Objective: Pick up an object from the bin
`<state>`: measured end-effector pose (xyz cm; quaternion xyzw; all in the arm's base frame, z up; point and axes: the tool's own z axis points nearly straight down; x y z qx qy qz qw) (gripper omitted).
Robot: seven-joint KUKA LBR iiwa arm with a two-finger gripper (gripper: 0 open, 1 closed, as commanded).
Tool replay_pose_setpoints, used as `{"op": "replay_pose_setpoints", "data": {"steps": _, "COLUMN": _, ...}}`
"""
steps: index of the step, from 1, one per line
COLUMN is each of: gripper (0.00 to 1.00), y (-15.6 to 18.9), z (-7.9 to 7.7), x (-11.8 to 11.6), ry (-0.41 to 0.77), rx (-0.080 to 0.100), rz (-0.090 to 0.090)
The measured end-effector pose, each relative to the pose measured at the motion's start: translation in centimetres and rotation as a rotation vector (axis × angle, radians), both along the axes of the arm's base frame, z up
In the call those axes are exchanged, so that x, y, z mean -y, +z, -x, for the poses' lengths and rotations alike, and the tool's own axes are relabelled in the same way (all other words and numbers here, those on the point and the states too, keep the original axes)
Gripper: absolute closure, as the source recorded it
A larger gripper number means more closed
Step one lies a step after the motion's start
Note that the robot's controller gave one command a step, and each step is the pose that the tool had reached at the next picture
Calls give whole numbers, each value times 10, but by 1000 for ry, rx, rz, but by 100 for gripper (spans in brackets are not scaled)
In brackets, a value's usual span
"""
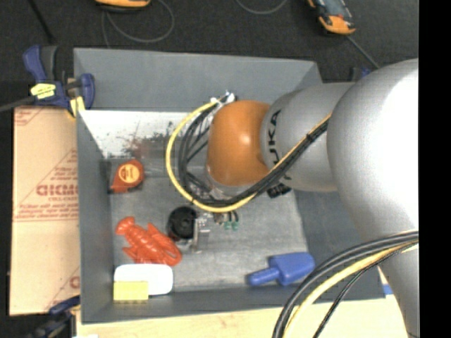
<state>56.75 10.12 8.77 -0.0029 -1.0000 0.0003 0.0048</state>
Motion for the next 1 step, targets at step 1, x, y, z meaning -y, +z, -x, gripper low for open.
{"op": "replay_pose_setpoints", "data": {"steps": 1, "gripper": 0, "y": 68, "z": -16, "x": -8, "ry": 114, "rx": 17, "rz": -1}}
